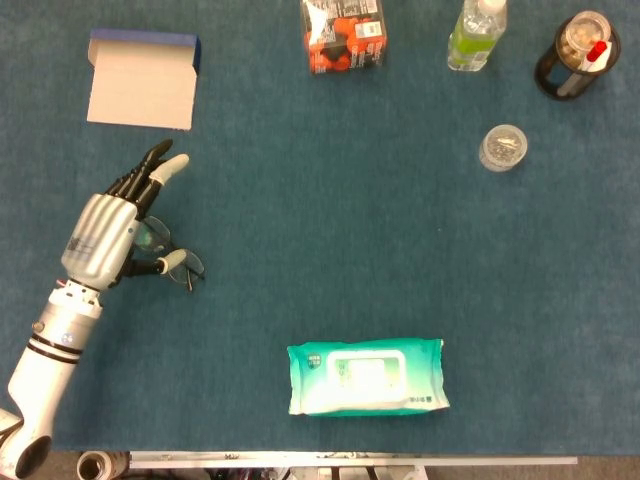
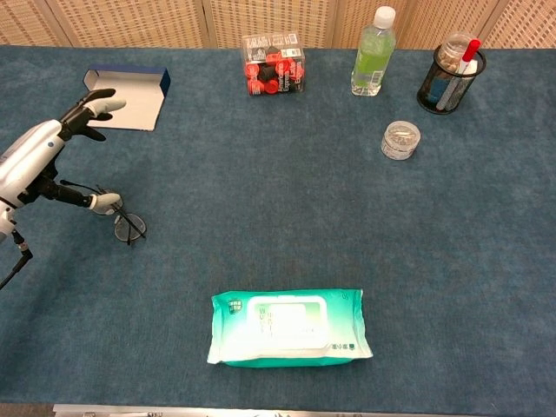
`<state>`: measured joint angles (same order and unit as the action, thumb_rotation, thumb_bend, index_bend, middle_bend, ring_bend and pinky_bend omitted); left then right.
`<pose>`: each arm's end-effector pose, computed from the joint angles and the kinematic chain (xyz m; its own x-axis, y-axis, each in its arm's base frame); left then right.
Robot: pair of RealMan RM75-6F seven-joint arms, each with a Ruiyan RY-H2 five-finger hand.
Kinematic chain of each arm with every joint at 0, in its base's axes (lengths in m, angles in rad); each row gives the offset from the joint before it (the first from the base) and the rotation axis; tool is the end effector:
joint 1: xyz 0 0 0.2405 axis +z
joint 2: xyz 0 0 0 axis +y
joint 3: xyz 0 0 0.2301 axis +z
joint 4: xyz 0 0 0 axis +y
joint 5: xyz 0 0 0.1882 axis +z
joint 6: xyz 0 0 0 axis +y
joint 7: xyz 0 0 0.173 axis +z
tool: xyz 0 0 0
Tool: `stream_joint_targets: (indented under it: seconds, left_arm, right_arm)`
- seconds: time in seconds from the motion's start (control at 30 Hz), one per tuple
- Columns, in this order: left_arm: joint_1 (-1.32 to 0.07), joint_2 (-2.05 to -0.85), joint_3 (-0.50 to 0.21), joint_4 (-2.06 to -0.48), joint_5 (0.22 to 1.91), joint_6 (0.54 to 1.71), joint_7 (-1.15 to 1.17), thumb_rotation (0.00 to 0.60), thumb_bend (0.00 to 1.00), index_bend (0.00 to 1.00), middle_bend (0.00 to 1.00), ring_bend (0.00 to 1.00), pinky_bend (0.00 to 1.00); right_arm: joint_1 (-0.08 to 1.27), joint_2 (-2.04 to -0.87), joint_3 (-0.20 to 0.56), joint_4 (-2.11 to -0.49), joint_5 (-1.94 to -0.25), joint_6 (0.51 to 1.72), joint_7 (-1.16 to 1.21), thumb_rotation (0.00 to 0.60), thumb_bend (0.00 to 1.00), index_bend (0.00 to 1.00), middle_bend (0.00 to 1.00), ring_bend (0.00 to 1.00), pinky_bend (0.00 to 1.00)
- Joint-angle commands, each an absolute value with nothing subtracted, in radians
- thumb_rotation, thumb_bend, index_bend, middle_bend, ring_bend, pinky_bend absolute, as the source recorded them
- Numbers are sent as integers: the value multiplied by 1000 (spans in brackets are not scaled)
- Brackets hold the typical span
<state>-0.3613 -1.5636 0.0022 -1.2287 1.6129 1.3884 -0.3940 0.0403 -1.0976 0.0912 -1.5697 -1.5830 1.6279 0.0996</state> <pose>-0.2193 0.2641 0.0330 0.0254 0.1889 0.9817 0.9452 -0.3243 0.0379 -0.2691 -0.1992 0.2004 0.3543 0.1602 0.9213 -0.9277 -0.0641 0.3679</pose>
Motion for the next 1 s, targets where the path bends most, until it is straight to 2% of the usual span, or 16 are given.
stream_joint_targets:
  seconds: [0.03,0.67,1.0]
  left_arm:
    - [-365,-1568,-2,-1218,1609,1383,-388,600,23,86,0,134,237]
    - [-388,-1637,-22,-1061,1575,1336,-435,600,24,86,0,134,222]
    - [-410,-1701,-12,-914,1591,1320,-512,600,24,86,0,91,166]
  right_arm:
    - [40,-1097,91,-1570,-1583,1628,100,600,411,586,398,365,445]
    - [41,-1097,91,-1569,-1582,1626,99,600,411,586,398,365,445]
    - [40,-1098,91,-1569,-1583,1627,99,600,411,586,398,365,445]
